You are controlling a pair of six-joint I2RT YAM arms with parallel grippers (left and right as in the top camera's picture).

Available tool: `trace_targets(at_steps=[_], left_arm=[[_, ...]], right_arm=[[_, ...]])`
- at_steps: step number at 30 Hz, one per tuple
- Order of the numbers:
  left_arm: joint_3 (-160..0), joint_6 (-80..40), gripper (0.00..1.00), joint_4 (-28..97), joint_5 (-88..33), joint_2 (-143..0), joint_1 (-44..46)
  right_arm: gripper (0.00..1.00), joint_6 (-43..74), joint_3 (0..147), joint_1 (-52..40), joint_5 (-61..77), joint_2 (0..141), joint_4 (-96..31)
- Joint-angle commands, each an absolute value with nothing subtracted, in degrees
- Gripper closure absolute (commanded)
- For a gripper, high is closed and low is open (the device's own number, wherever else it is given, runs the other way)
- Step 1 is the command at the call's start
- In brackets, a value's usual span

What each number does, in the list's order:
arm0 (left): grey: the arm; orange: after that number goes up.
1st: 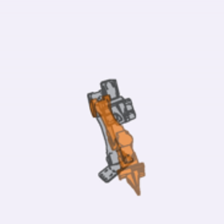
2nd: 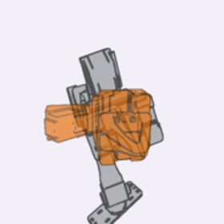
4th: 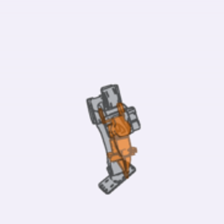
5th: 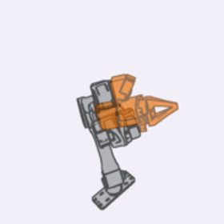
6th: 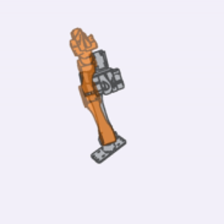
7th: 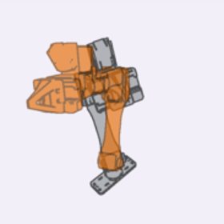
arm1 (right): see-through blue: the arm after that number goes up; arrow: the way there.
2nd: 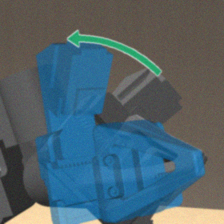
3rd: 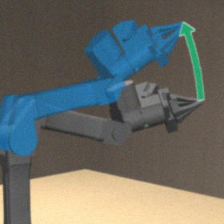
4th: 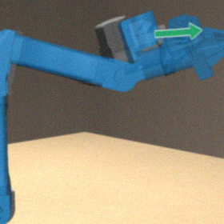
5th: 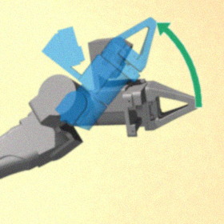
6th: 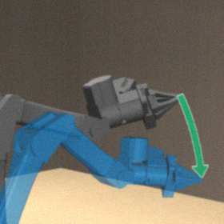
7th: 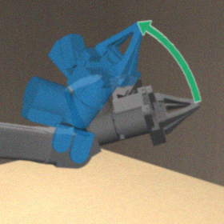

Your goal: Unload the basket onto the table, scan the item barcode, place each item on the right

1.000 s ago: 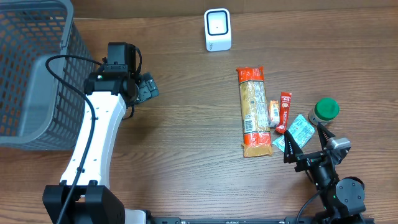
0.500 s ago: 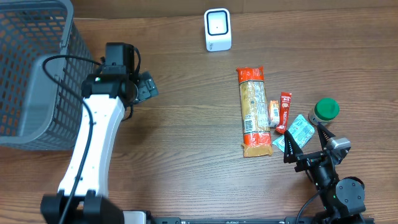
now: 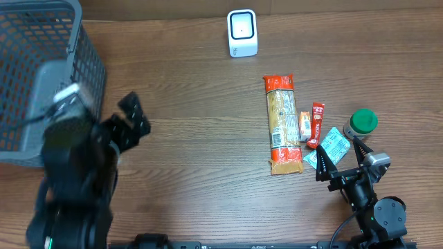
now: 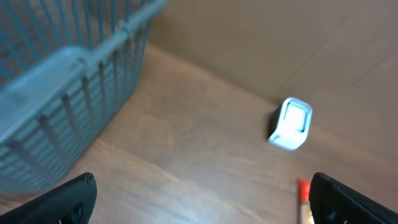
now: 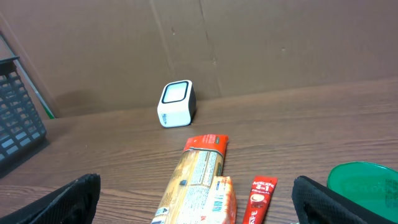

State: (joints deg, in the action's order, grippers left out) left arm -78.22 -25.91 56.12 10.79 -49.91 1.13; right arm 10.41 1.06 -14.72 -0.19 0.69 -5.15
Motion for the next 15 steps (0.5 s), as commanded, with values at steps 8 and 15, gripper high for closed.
trace_targets(at_steps=[8,15], left_arm=[[-77.6,-25.3,0.0,57.7,11.3,-43.2,1.2],[-75.8,-25.3,0.0,62.7,11.3,-40.3,1.2]], right_arm=[[0.0,10.0,0.5,-14.5,0.1,0.3,-4.8],[0.0,10.0,0.5,-14.5,0.1,0.3,-4.8]])
